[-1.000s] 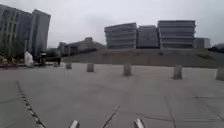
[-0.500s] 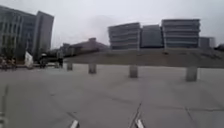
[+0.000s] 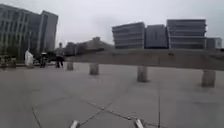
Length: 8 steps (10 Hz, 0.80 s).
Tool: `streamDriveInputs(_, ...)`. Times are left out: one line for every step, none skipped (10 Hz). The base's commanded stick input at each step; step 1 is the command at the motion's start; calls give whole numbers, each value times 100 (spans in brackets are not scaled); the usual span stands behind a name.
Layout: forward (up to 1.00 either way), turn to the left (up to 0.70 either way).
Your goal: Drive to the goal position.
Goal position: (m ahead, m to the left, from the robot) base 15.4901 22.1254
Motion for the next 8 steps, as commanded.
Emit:
streamDriveInputs(100,-40)
streamDriveInputs(100,-40)
streamDriveInputs(100,-40)
streamDriveInputs(100,-40)
streamDriveInputs(100,-40)
streamDriveInputs(100,-40)
streamDriveInputs(100,-31)
streamDriveInputs(100,0)
